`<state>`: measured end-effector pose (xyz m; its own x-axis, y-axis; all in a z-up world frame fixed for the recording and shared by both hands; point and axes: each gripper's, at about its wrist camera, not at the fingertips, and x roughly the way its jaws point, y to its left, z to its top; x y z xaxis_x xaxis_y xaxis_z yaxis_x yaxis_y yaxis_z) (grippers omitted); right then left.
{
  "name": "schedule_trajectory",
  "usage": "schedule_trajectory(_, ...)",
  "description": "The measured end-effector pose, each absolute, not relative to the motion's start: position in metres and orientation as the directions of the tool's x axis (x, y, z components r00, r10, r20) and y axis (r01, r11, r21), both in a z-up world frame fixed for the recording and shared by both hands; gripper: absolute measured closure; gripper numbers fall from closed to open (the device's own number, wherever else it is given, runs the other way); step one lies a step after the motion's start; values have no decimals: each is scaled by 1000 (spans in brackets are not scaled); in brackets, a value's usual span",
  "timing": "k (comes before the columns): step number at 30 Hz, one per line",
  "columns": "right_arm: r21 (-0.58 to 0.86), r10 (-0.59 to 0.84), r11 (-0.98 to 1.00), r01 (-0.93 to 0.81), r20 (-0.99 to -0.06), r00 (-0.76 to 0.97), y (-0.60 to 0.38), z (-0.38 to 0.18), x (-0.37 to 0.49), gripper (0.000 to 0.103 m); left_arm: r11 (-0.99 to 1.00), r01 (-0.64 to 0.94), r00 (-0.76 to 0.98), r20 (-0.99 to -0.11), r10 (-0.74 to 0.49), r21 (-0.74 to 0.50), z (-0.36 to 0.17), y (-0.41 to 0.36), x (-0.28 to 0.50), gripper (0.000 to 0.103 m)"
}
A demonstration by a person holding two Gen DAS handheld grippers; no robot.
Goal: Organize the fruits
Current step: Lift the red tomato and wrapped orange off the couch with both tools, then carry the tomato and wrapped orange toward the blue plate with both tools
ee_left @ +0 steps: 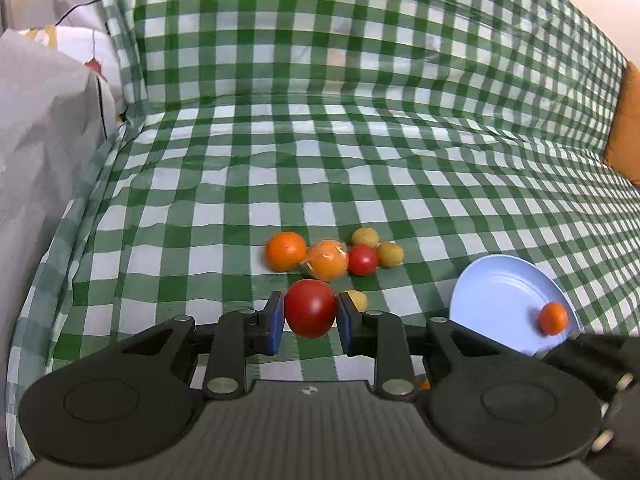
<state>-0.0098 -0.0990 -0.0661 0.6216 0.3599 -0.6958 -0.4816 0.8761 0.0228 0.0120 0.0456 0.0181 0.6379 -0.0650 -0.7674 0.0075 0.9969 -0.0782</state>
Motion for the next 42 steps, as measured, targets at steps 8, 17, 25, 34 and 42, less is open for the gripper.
schedule_trajectory(8, -242, 199, 775, -584, -784, 589, -58, -99, -22, 64, 995, -10, 627, -776, -71, -100, 19, 61, 14, 73)
schedule_trajectory(17, -291, 178, 759, -582, -767, 616, -56, -98, -29, 81, 996, -1, 623, -779, -71, -92, 19, 54, 9, 73)
schedule_trajectory(25, -401, 120, 692, -600, -755, 644, -44, -112, -28, 68, 997, 11, 623, -779, -69, -79, 17, 54, 9, 73)
schedule_trajectory(34, -348, 192, 739, -577, -712, 675, -49, -86, -26, 72, 997, 14, 623, -779, -73, -82, 18, 50, 10, 73)
schedule_trajectory(42, -197, 220, 871, -450, -662, 716, -94, -48, -13, 72, 997, 44, 625, -776, -80, -67, 16, 38, 10, 73)
